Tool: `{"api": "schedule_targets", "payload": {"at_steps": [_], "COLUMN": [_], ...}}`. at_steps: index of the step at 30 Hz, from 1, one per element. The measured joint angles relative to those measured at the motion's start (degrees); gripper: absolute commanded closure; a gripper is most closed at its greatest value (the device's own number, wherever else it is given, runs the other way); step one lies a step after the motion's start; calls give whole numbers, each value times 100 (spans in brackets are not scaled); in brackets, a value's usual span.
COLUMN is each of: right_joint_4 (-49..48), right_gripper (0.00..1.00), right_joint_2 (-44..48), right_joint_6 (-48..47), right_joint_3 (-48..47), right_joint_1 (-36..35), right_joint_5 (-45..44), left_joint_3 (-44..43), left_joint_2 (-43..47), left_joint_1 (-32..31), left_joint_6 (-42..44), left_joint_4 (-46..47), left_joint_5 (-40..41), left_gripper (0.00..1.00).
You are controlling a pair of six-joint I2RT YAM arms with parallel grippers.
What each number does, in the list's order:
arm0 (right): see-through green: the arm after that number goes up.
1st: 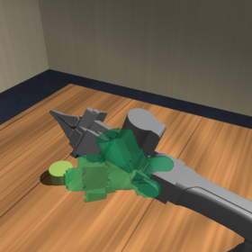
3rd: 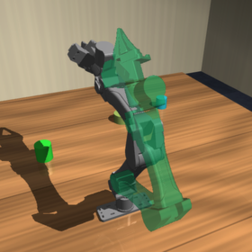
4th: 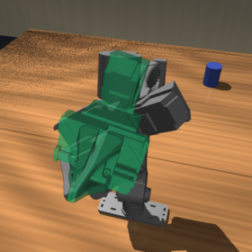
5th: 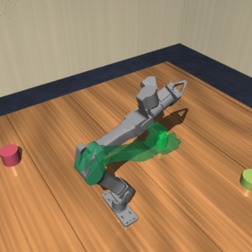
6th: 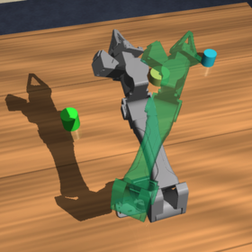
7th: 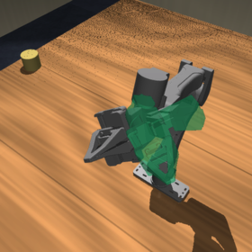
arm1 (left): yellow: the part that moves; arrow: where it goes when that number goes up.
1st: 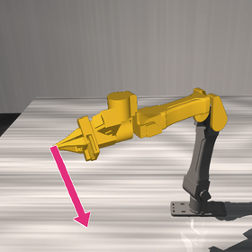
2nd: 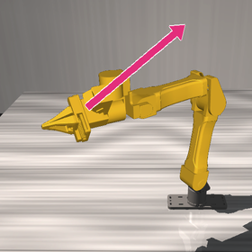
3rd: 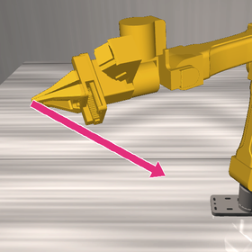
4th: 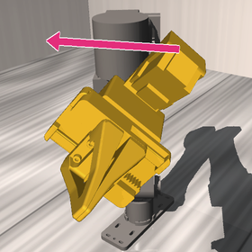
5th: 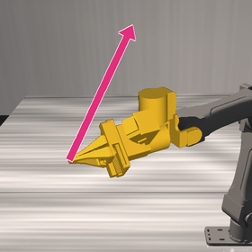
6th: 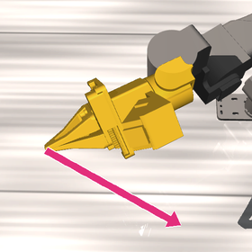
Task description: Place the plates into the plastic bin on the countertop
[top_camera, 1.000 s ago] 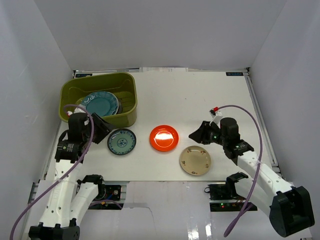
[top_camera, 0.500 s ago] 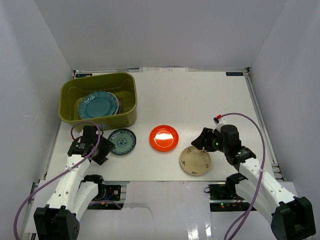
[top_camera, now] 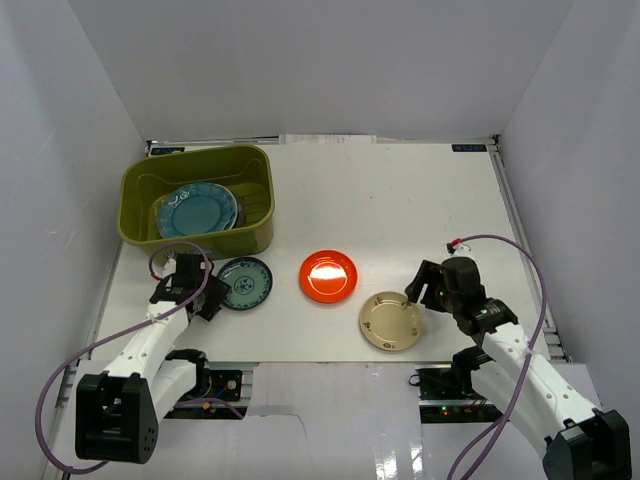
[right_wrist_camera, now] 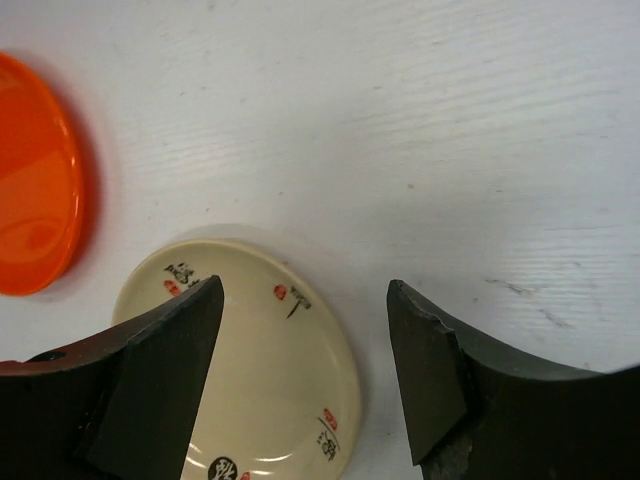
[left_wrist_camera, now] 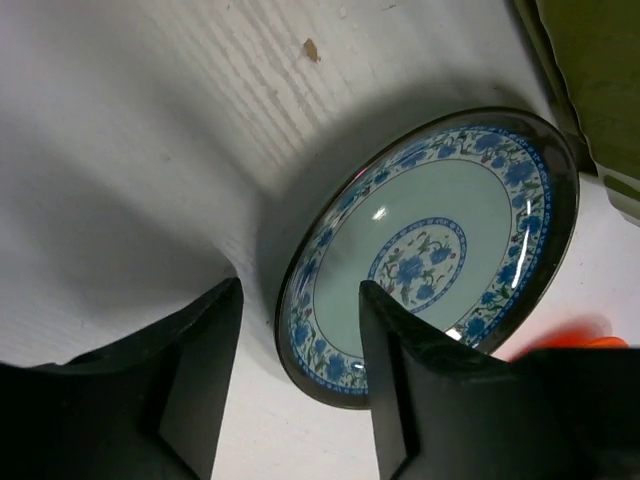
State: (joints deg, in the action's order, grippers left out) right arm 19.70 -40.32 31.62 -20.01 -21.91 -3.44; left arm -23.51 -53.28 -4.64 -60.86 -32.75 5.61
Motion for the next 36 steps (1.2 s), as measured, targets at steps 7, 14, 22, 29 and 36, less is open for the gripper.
{"api": "schedule_targets", "payload": {"at_steps": [7, 14, 22, 29, 36], "right_joint_4": [431, 439, 199, 133, 81], "right_gripper": [29, 32, 56, 86, 92], "right_joint_2": [90, 7, 275, 310, 369], "right_joint_6": [385, 713, 1104, 1349, 1467], "right_joint_3": [-42, 321, 621, 772, 726], "right_joint_1": [7, 4, 9, 9, 2], "right_joint_5": [-614, -199, 120, 243, 310], "left_joint_3": [92, 205, 374, 221, -990], "left_joint_2": [-254, -136, 435, 866, 1016], "left_joint_1": [0, -4, -57, -376, -710], "left_joint_6": [144, 299, 525, 890, 1279], "left_joint_4": [472, 673, 748, 291, 131], "left_joint_5": [44, -120, -929, -1838, -2450], "left_gripper": [78, 100, 100, 100, 100]}}
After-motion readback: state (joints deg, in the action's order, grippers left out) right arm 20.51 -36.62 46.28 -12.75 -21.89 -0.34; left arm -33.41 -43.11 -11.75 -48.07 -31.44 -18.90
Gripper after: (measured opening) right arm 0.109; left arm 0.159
